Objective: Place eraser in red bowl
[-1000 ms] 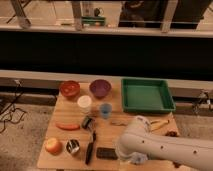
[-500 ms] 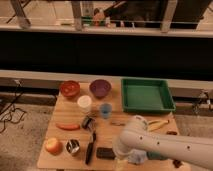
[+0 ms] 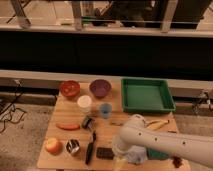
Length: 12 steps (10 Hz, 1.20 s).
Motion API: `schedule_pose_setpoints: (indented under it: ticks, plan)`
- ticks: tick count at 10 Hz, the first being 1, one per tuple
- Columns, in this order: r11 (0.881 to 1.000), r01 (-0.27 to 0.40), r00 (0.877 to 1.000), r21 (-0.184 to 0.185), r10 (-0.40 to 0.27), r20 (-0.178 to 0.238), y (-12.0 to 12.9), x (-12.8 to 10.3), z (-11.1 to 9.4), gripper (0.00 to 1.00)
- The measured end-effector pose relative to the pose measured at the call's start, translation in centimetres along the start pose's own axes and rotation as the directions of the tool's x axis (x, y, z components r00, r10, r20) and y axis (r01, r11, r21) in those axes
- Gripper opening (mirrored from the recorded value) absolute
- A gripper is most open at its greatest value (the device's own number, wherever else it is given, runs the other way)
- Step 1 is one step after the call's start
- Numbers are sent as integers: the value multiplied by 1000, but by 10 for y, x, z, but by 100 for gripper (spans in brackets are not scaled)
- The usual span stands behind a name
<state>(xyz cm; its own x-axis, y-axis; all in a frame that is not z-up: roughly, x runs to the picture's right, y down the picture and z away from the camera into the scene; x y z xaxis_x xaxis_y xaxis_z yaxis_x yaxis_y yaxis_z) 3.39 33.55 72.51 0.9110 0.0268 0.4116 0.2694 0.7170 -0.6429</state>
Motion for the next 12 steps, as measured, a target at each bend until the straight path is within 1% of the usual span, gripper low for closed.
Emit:
schedule_pose_setpoints:
  ticks: [5, 8, 9, 10, 12]
  plan:
    - [1000, 12, 1000, -14, -12, 14, 1, 1, 9, 80]
    - [999, 34, 999, -22, -33, 26, -1, -4, 15, 80]
    - [999, 40, 999, -23, -39, 30, -2, -6, 16, 78]
    - [999, 47, 998, -21, -46, 37, -4, -7, 18, 66]
    - [999, 51, 998, -18, -51, 43, -5, -8, 18, 51]
